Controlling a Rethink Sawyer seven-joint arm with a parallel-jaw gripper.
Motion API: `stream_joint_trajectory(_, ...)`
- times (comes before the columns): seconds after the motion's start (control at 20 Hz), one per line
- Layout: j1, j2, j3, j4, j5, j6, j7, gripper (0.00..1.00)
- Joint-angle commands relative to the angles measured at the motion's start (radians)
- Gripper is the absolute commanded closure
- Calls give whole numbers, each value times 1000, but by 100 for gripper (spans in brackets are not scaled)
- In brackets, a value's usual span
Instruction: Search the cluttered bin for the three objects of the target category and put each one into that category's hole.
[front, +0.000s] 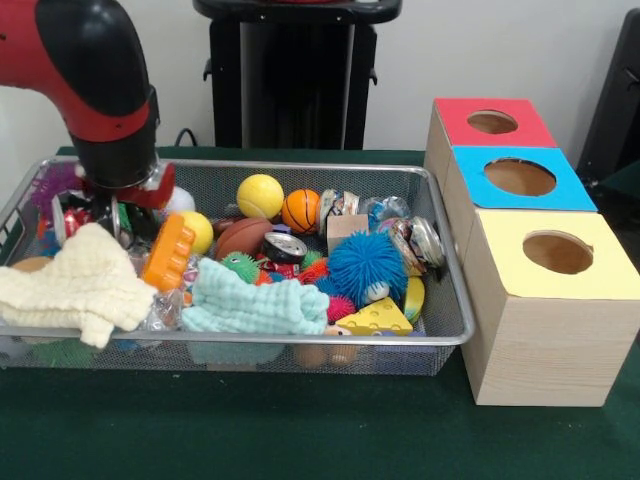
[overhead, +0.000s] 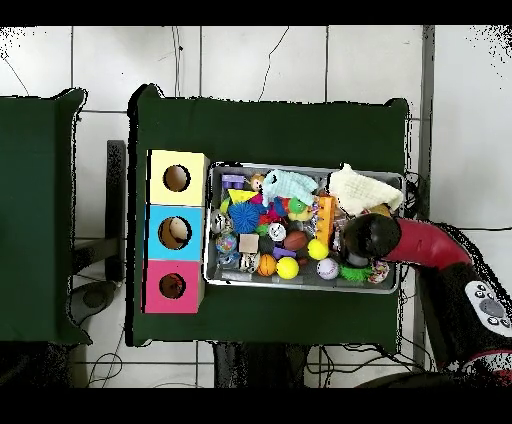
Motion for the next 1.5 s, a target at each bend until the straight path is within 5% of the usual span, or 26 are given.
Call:
stream_joint_trajectory(0.05, 5, -29, 127, -249, -61, 96, -343, 100)
stream_joint_trajectory(0.45, 5, 22, 184, -349, -98, 189, -424, 100)
stream_joint_trajectory(1.05, -28, 150, 217, -395, -99, 126, -458, 100)
stream_joint_trajectory(1.5, -51, 133, 164, -172, -110, -58, -259, 100)
